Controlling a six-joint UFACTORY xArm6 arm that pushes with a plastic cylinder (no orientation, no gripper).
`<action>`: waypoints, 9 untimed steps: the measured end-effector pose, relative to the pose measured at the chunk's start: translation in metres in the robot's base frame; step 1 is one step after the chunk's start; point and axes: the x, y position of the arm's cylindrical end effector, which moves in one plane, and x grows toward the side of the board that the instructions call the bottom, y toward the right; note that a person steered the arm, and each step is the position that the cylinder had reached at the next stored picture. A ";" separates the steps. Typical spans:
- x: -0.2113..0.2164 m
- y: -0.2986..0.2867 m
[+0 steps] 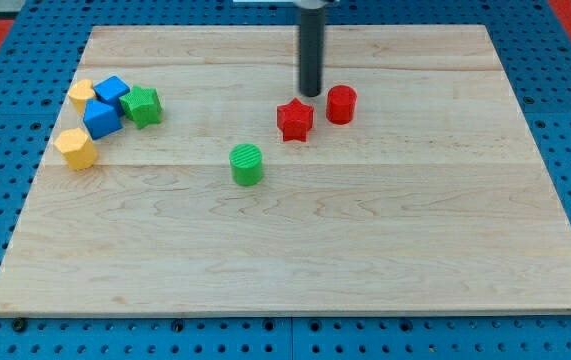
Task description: Push the green circle and the red star into the group of blocks
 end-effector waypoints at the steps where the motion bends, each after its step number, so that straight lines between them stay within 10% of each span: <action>1: -0.016 0.084; 3: 0.082 -0.034; 5: 0.072 -0.135; 9: 0.036 -0.151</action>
